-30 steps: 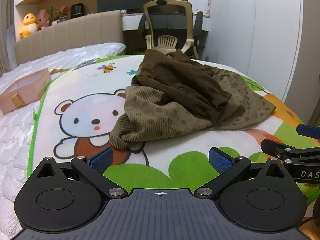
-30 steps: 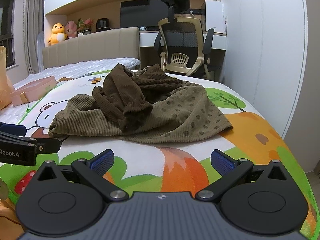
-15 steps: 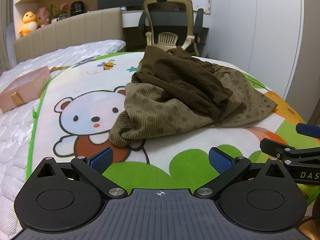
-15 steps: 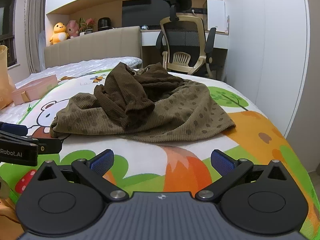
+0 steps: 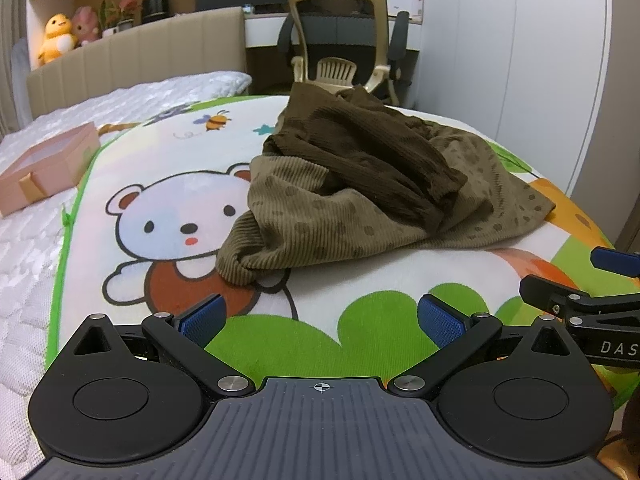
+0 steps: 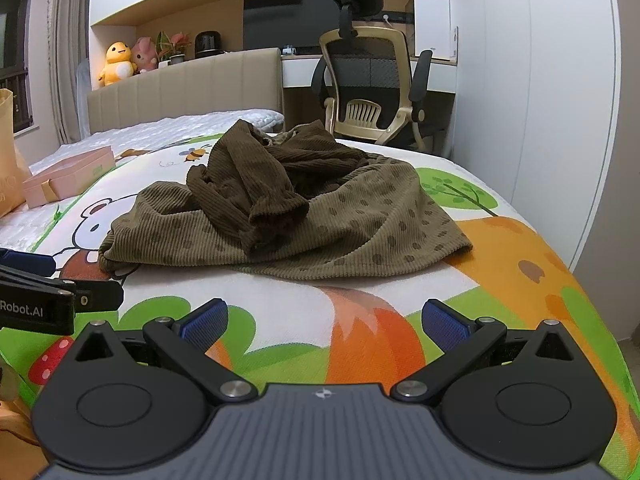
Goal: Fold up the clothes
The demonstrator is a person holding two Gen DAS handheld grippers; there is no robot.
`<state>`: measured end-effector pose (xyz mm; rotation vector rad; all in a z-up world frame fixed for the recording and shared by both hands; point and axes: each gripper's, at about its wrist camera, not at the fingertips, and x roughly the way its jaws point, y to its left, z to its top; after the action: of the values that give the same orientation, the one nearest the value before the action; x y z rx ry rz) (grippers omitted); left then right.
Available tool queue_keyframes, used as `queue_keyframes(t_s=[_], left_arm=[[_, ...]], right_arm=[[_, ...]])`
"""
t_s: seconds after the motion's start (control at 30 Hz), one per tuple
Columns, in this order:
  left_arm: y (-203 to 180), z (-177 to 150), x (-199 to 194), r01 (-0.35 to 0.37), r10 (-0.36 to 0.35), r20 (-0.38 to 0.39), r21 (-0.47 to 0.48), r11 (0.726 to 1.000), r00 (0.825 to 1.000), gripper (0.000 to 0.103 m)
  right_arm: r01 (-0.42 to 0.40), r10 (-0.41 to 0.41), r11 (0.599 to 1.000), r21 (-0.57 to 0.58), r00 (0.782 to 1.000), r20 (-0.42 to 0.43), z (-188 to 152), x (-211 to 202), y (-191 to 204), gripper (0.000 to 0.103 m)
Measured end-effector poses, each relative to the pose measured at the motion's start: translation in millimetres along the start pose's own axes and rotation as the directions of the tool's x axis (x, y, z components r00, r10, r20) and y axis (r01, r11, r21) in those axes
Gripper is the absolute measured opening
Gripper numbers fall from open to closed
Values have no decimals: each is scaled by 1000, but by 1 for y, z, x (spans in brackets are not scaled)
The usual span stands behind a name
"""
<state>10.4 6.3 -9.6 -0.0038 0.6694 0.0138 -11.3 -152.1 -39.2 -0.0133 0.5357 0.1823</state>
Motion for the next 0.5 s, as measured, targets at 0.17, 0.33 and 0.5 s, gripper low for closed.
queue_keyframes(t_s=[0.17,0.33,0.5], left_arm=[[0,0,0,1,-1,-3,-2,1000,1000,103],[0,-1,1,0,0,-8,-4,1000,1000,103],[0,-1,2,0,0,-13,-6,1000,1000,103]], right_arm=[[0,0,1000,0,1000,-6,-1,1,0,103],[-1,1,1000,0,1000,-10,-1,2,1,103],[-2,2,1000,1,1000,-15,-2,3,0,103]])
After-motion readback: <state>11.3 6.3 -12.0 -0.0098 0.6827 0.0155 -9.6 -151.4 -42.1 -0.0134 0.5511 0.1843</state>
